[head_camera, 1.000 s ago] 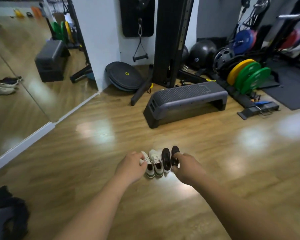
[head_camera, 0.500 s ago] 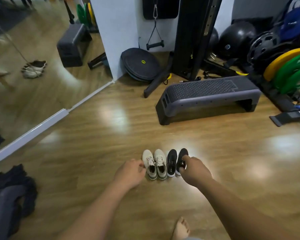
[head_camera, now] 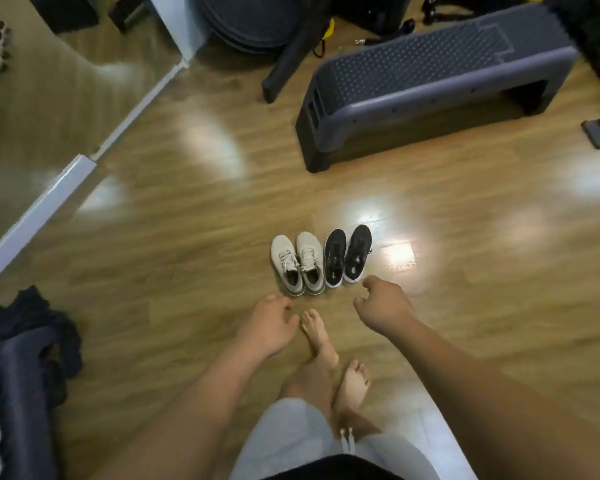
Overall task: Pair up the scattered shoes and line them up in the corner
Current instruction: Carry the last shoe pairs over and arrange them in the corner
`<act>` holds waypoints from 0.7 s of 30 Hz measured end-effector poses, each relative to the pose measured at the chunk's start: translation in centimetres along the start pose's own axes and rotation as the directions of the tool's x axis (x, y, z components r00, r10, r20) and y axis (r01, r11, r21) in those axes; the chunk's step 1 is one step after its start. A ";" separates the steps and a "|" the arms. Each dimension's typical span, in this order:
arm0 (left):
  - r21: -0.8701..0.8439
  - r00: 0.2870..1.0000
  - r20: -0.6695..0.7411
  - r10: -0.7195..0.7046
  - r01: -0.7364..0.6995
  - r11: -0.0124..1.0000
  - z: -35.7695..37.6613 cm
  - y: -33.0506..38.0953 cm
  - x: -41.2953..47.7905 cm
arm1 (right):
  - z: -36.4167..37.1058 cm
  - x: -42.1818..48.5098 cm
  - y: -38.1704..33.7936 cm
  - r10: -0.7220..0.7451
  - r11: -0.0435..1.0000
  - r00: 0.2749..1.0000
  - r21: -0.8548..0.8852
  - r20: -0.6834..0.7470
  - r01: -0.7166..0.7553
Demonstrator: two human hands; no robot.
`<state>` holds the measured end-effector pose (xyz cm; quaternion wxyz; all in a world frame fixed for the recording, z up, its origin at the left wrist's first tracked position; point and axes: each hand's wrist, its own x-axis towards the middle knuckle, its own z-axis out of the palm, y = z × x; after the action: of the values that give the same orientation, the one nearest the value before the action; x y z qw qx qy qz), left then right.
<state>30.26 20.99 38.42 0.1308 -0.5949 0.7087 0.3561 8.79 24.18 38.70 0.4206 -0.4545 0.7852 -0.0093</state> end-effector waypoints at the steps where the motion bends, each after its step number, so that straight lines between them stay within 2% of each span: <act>1: -0.003 0.999 0.029 0.015 -0.014 1.000 0.2 0.5 1.7 | -0.2 0.9 0.0 0.024 1.000 1.000 0.017 -0.009 -0.023; 5: -0.034 0.991 0.116 0.062 -0.058 0.998 1.5 2.1 9.5 | -0.3 5.4 0.0 0.103 0.990 0.994 0.094 -0.021 -0.101; 11: 0.013 0.978 0.196 0.070 -0.074 0.997 4.8 1.7 20.9 | 3.5 15.4 3.1 0.212 0.971 0.968 0.085 0.136 -0.224; 15: 0.009 0.969 0.206 0.134 -0.139 0.990 10.9 -0.2 28.3 | 9.3 22.2 6.3 0.254 0.959 0.945 0.075 0.206 -0.274; 18: 0.004 0.964 0.236 0.120 -0.125 0.992 16.6 -2.2 33.9 | 14.4 28.0 9.7 0.258 0.960 0.926 0.033 0.276 -0.277; 21: -0.040 0.984 0.156 0.086 -0.080 0.996 22.4 -4.5 39.2 | 19.3 34.2 12.6 0.285 0.952 0.913 0.026 0.290 -0.305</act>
<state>19.00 6.23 -3.01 0.1614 -0.5369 0.7142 0.4190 4.89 14.00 -1.04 0.5409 -0.3122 0.7756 0.0918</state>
